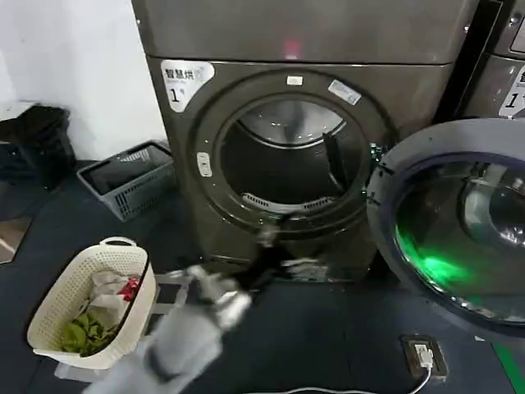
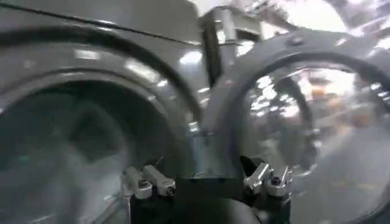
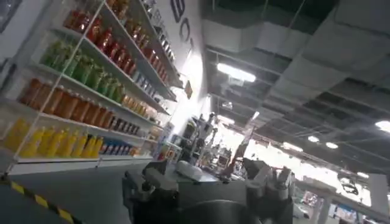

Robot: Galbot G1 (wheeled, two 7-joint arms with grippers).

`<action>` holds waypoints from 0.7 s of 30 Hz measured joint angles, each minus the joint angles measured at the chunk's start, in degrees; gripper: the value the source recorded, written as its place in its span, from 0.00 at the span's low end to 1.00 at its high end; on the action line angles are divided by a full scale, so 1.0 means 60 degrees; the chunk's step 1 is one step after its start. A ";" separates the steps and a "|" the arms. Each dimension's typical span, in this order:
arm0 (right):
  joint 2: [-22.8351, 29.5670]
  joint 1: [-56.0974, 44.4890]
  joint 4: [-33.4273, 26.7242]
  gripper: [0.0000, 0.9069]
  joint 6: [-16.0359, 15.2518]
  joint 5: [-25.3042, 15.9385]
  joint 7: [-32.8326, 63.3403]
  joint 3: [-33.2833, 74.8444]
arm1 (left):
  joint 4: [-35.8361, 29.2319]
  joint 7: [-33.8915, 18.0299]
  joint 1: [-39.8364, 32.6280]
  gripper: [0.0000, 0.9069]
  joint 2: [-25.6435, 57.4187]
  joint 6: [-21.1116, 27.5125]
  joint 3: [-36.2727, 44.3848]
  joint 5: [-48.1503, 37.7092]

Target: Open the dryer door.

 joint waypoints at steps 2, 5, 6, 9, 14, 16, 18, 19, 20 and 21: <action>-0.0070 0.0061 -0.0058 1.00 -0.0016 -0.0004 -0.0006 -0.0085 | -0.0450 -0.0339 0.0542 1.00 0.0436 0.0295 -0.0530 -0.0083; -0.0218 0.0136 -0.0169 1.00 -0.0018 -0.0004 -0.0026 -0.0197 | -0.1051 -0.1093 0.1118 1.00 0.0889 0.0970 -0.1223 -0.0471; -0.0270 0.0166 -0.0211 1.00 -0.0019 -0.0004 -0.0034 -0.0231 | -0.1247 -0.1408 0.1270 1.00 0.1021 0.1268 -0.1443 -0.0699; -0.0441 0.0232 -0.0400 1.00 -0.0009 -0.0003 -0.0045 -0.0335 | -0.1761 -0.2225 0.1723 1.00 0.1416 0.1988 -0.2273 -0.1567; -0.0657 0.0336 -0.0597 1.00 0.0006 -0.0004 -0.0062 -0.0509 | -0.2227 -0.3266 0.2839 1.00 0.1653 0.3075 -0.4002 -0.2738; -0.0721 0.0379 -0.0658 1.00 0.0006 -0.0005 -0.0065 -0.0594 | -0.2312 -0.3826 0.3317 1.00 0.1623 0.3703 -0.4782 -0.3492; -0.0768 0.0397 -0.0704 1.00 0.0010 -0.0003 -0.0066 -0.0666 | -0.2378 -0.4334 0.3736 1.00 0.1558 0.4199 -0.5522 -0.4199; -0.0777 0.0401 -0.0724 1.00 0.0015 -0.0002 -0.0068 -0.0704 | -0.2402 -0.4577 0.3938 1.00 0.1505 0.4415 -0.5870 -0.4562; -0.0780 0.0401 -0.0726 1.00 0.0023 0.0010 -0.0070 -0.0736 | -0.2415 -0.4736 0.4128 1.00 0.1459 0.4579 -0.6205 -0.4859; -0.0780 0.0397 -0.0727 1.00 0.0024 0.0041 -0.0073 -0.0771 | -0.2422 -0.4896 0.4306 1.00 0.1426 0.4680 -0.6519 -0.5102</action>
